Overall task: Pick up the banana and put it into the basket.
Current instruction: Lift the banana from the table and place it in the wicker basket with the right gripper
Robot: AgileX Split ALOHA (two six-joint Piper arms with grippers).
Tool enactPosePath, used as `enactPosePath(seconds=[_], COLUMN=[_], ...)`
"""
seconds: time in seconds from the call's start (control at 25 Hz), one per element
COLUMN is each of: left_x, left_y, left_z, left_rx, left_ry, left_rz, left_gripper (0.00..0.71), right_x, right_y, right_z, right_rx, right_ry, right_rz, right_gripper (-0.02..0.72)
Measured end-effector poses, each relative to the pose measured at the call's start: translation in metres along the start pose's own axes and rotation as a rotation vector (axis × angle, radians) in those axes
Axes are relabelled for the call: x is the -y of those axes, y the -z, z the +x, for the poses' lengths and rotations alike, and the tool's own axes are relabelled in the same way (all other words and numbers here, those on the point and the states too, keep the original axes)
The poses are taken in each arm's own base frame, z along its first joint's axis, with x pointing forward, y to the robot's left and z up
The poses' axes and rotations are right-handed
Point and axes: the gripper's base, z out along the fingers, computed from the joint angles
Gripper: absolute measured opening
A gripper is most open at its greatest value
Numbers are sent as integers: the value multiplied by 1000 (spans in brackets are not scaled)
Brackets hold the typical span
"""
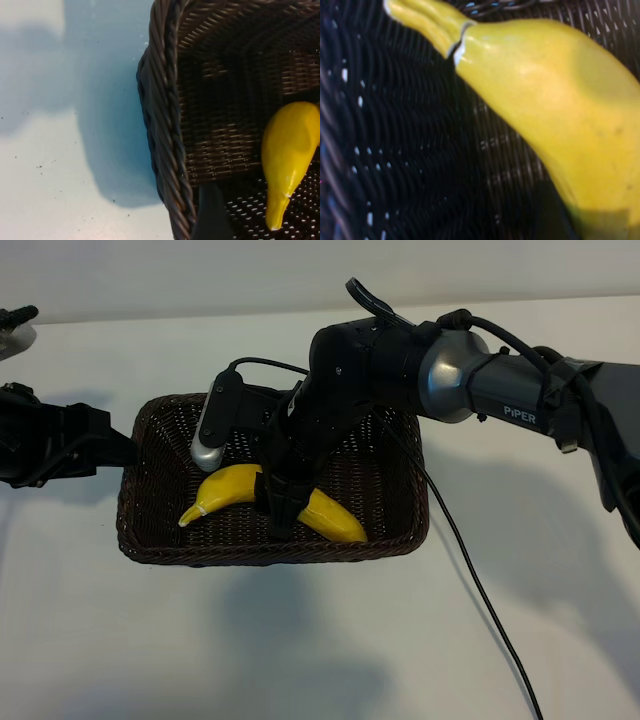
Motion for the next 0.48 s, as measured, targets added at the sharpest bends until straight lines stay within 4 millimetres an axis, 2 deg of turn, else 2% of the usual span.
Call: enactPosePath(seconds=[0.28, 0.36, 0.48], left_x=[0, 0, 0], left_y=[0, 0, 0], left_z=[0, 0, 0], left_rx=[0, 0, 0], left_ry=[0, 0, 0], left_rz=[0, 0, 0], left_gripper=[547, 547, 547], right_x=[0, 0, -1], right_y=[0, 0, 0], right_z=[-1, -1, -1], right_rx=[12, 14, 13], right_ry=[-25, -45, -68], right_rz=[-2, -5, -8], right_gripper=[445, 509, 648])
